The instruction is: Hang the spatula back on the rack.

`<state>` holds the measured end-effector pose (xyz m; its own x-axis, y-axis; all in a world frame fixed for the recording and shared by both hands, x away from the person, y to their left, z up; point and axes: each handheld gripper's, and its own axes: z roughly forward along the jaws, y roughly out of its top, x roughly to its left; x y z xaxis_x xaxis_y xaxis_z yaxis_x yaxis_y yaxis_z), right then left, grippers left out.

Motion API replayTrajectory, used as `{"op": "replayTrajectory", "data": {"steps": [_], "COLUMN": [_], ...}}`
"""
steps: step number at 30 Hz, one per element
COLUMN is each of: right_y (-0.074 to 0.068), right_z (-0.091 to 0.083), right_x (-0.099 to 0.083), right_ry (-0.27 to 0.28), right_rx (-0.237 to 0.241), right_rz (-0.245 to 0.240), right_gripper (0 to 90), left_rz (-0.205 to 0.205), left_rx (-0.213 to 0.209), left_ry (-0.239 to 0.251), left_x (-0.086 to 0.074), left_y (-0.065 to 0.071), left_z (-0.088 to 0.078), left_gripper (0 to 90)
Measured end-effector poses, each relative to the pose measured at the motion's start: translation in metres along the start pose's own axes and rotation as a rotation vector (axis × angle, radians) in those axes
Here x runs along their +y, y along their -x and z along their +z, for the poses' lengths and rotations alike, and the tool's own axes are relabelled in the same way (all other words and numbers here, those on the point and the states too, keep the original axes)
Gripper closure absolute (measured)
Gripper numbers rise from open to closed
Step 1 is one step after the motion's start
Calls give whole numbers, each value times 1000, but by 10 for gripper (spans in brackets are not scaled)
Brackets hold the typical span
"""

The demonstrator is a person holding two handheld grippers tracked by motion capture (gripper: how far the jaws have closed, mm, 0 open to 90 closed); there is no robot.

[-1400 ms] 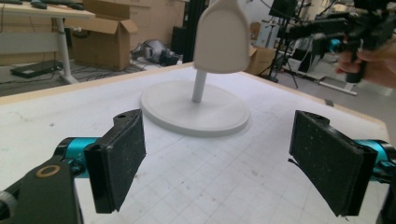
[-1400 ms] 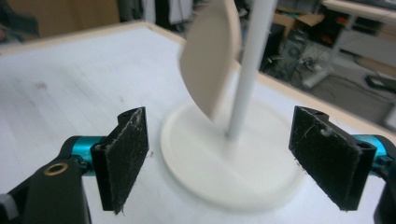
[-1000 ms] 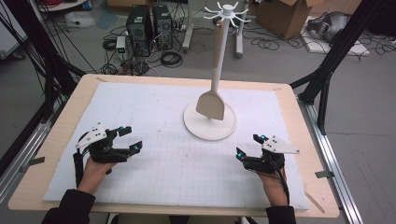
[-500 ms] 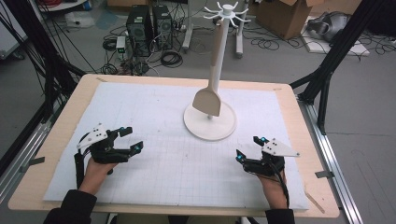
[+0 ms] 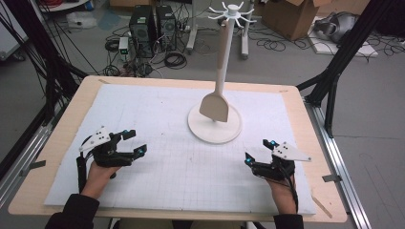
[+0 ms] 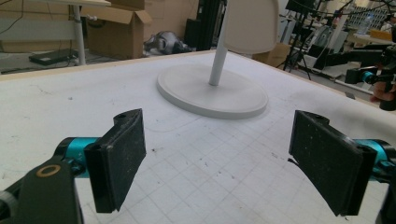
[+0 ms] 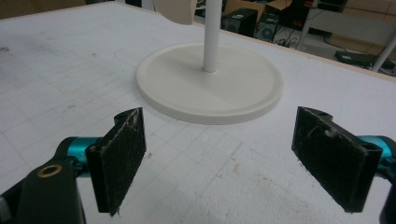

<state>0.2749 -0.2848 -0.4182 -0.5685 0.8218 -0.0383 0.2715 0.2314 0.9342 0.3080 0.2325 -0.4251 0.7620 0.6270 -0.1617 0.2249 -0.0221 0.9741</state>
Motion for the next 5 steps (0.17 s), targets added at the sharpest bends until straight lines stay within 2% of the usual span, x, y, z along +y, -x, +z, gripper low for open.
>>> {"op": "replayTrajectory", "data": {"steps": [5], "right_y": [6], "right_z": [-3], "right_x": [-3], "right_ry": [-9], "right_rx": [-6], "right_rz": [23], "right_gripper": [167], "left_rz": [-5], "left_rx": [7], "left_ry": [3], "left_x": [0], "left_y": [-2], "left_z": [-3], "left_gripper": [189]}}
